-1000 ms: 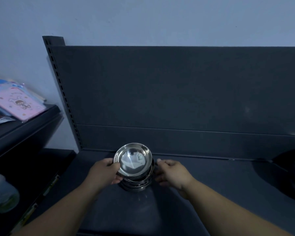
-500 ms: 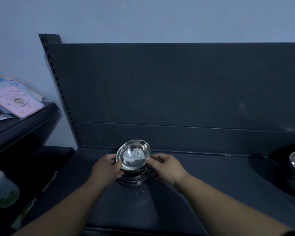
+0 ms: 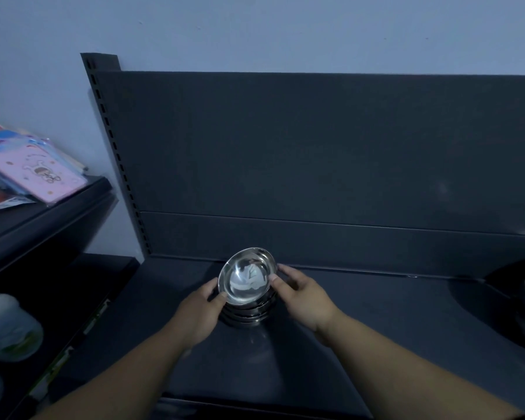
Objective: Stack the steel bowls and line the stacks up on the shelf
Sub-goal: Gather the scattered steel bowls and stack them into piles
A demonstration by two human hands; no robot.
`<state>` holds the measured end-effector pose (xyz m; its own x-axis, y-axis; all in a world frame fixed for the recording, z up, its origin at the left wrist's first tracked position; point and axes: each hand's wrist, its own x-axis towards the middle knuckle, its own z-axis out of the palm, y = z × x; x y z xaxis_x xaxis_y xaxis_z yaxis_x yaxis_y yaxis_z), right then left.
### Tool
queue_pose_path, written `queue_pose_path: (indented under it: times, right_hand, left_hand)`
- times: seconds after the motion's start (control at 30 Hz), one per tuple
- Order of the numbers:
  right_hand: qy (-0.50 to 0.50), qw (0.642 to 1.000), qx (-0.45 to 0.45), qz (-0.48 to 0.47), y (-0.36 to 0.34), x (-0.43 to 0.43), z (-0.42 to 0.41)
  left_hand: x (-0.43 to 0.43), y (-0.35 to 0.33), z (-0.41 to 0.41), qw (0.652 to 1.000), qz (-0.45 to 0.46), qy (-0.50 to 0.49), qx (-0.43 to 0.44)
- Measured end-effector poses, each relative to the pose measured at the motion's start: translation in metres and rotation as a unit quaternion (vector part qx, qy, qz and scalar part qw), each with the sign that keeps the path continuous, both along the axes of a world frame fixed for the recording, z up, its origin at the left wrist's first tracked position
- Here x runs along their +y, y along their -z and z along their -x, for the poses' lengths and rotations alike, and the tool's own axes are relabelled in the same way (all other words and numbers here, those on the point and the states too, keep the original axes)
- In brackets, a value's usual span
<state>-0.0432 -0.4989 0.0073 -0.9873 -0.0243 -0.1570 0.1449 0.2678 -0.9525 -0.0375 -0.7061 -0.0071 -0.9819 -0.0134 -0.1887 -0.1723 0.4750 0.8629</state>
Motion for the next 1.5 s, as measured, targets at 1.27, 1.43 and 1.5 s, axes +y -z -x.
queue_pose_path:
  times: [1.27, 1.43, 1.5]
  right_hand:
    - [0.174, 0.961, -0.078, 0.201, -0.005, 0.067, -0.091]
    - [0.227, 0.950, -0.048, 0.209, -0.010, 0.155, -0.170]
    - [0.256, 0.945, -0.038, 0.200, -0.009, 0.197, -0.207]
  left_hand:
    - [0.109, -0.017, -0.035, 0.955, -0.258, 0.120, -0.086]
    - [0.203, -0.028, -0.096, 0.947, -0.255, 0.171, -0.094]
    - [0.248, -0.031, -0.126, 0.940, -0.260, 0.195, -0.107]
